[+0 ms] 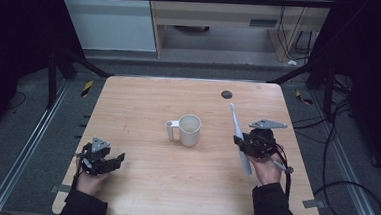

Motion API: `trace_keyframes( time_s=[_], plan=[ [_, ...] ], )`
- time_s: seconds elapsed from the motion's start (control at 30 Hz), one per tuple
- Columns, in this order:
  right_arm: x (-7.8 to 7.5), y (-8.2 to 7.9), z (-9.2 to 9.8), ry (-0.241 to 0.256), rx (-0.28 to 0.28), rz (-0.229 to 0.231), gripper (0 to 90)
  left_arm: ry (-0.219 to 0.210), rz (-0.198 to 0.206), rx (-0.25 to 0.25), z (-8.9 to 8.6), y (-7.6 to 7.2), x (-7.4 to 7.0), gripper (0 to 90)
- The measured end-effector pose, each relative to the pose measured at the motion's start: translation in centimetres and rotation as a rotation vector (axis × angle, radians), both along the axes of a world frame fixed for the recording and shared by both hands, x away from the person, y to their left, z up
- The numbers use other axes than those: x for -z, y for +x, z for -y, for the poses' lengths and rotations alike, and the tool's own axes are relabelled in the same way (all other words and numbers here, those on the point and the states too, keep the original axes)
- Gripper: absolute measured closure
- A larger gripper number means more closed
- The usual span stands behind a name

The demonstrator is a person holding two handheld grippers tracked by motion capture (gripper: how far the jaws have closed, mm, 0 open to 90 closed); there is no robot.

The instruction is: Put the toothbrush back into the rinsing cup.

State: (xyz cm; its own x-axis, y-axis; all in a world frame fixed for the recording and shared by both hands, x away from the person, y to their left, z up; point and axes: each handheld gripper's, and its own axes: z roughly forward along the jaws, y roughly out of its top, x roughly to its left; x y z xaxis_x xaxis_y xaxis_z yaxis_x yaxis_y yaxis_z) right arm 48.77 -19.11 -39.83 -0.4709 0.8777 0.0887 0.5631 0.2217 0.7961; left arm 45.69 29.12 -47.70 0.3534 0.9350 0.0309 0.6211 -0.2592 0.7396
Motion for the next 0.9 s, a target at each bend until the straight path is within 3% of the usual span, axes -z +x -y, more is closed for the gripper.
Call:
trace_keyframes(
  time_s=[0.2, 0.27, 0.33, 0.57, 0.9],
  plan=[
    [-1.2, 0.2, -0.8, 0.081, 0.026, 0.106, 67.2, -0.003, 0.001, -0.002, 0.0, 0.0, 0.0, 37.2],
    [-1.3, 0.2, -0.9, 0.09, 0.03, 0.12, 67.2, -0.003, 0.001, -0.002, 0.0, 0.0, 0.0, 37.2],
    [-1.8, 0.4, -1.4, 0.133, 0.041, 0.165, 67.2, -0.004, 0.0, -0.003, 0.0, 0.0, 0.0, 37.2],
    [-2.7, 1.0, -2.7, 0.193, 0.045, 0.231, 67.2, -0.003, -0.001, -0.003, 0.0, 0.1, 0.0, 37.2],
    [-3.1, 1.8, -3.8, 0.241, 0.069, 0.299, 67.1, -0.003, 0.003, 0.005, 0.0, 0.0, 0.0, 37.2]
  ],
)
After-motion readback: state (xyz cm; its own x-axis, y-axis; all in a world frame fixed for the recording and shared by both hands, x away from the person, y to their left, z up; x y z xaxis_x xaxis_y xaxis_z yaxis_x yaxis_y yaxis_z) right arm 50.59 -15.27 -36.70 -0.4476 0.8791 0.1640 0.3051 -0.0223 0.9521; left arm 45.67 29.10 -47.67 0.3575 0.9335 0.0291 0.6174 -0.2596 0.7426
